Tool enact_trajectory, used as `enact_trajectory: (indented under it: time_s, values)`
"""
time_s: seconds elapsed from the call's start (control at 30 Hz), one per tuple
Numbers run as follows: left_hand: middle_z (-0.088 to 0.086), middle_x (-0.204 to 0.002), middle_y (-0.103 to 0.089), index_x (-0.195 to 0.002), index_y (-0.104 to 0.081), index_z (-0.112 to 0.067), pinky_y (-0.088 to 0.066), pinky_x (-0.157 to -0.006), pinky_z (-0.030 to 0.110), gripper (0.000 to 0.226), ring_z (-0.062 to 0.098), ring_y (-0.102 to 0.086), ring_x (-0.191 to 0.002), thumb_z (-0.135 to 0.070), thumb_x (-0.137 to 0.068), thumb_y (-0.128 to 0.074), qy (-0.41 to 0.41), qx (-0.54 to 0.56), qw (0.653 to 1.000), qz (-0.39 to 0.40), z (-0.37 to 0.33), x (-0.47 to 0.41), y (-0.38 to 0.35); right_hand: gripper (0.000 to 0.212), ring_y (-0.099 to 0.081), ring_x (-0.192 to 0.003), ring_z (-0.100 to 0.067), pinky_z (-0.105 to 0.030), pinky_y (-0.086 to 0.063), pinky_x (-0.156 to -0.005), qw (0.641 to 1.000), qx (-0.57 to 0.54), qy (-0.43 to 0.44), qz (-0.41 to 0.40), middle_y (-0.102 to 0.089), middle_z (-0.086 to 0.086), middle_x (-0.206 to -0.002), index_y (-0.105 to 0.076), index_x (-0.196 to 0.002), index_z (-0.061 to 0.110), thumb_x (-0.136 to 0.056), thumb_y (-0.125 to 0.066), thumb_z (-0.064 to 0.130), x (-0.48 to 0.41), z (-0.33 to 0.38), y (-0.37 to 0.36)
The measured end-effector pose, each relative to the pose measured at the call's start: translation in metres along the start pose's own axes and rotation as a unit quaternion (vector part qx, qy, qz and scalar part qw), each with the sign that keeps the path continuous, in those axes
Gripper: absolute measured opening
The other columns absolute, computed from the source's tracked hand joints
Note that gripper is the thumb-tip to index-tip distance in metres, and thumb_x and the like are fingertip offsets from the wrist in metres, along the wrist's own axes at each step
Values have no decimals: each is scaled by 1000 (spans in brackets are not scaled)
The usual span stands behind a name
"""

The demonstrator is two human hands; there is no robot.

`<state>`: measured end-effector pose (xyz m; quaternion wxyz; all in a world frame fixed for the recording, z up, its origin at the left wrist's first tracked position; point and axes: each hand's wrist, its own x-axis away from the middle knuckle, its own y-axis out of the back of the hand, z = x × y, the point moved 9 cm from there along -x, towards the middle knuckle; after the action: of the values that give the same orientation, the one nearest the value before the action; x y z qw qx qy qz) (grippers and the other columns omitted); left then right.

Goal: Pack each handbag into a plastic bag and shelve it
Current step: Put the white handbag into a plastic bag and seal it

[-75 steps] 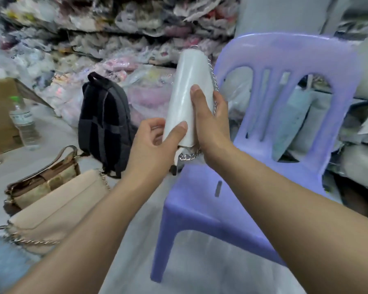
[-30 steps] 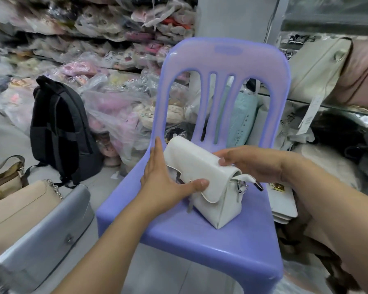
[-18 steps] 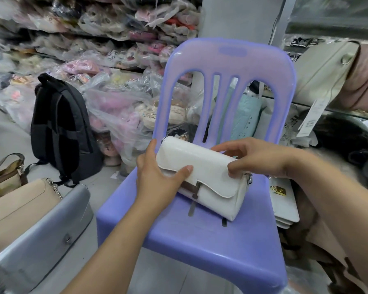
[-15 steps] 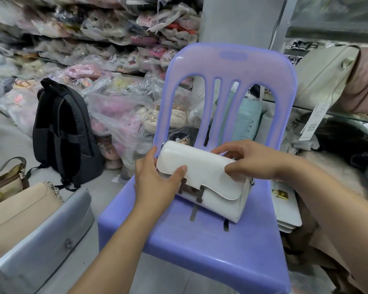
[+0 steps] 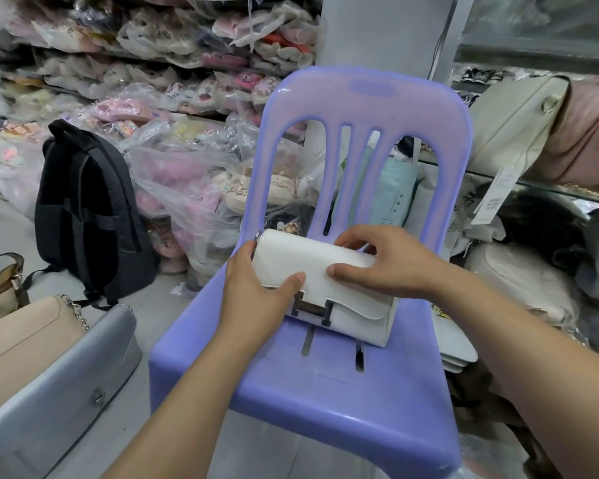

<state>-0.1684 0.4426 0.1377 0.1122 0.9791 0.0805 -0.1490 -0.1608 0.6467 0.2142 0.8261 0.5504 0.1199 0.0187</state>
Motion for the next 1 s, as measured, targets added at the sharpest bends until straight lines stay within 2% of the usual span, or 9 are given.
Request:
enact_trajectory:
  time_s: [0.13,0.2,0.3,0.47,0.57,0.67,0.77,0.9,1.0]
  values:
    - [-6,-139,-49,-144,-44,-26,-44,-108,40,79,16,-47,-130,-31,-76,-85,-21,-20,1000,-12,-4,0,0,45,-58,-90,2,-31,-53,-87,999,43,11,-13,-64,23,-109,-65,-115,36,-80,-75,62,2,6,2]
    - [-6,-145,-44,-146,-42,-26,-38,-113,35,80,15,-43,-134,-32,-78,-83,-29,-31,999,-15,-10,1,-1,47,-61,-94,-5,-33,-53,-88,998,56,15,-25,-65,21,-111,-65,-116,36,-79,-74,64,1,7,3]
    - [-8,-152,-34,-148,-40,-31,-30,-109,21,77,10,-34,-141,-33,-82,-80,-46,-44,998,-2,-23,5,-7,48,-61,-95,-9,-36,-54,-88,996,74,23,-41,-66,20,-111,-65,-118,35,-81,-72,65,2,10,3]
    - [-9,-158,-26,-142,-48,-39,-24,-116,24,70,9,-21,-149,-46,-80,-79,-90,-94,991,26,-34,14,-11,44,-63,-100,-11,-40,-54,-87,996,68,19,-59,-67,22,-111,-66,-115,36,-82,-69,65,6,7,2]
    - [-17,-144,-45,-130,-61,-32,-23,-118,24,53,11,-31,-144,-50,-82,-73,-132,-109,985,24,-46,8,-9,43,-63,-103,-8,-37,-54,-92,998,23,-5,-61,-68,20,-113,-67,-116,35,-83,-70,63,9,-1,2]
    - [-31,-111,-56,-113,-70,-29,-32,-111,21,30,12,-50,-126,-39,-85,-63,-163,-91,982,24,-64,-3,-16,44,-62,-107,-7,-32,-51,-95,996,-4,-36,-79,-67,19,-115,-67,-120,31,-87,-70,60,18,-10,7]
    - [-25,-101,-64,-104,-70,-34,-43,-104,37,15,7,-59,-112,-34,-90,-63,-169,-60,981,75,-89,-2,-40,42,-59,-113,-5,-27,-47,-94,991,-7,-71,-111,-67,17,-122,-67,-123,29,-91,-67,56,34,-19,26]
    - [-21,-100,-68,-100,-67,-34,-42,-89,13,13,2,-61,-104,-24,-92,-66,-205,2,958,202,-128,31,-95,29,-62,-104,-6,-32,-52,-92,980,-4,-136,-146,-70,14,-114,-70,-116,27,-94,-64,44,72,-41,59]
    - [-15,-104,-66,-106,-69,-30,-48,-77,17,19,3,-63,-93,-18,-92,-64,-207,56,932,291,-148,76,-143,23,-67,-95,-11,-37,-56,-87,968,18,-206,-144,-74,11,-101,-72,-110,27,-89,-63,28,121,-64,82]
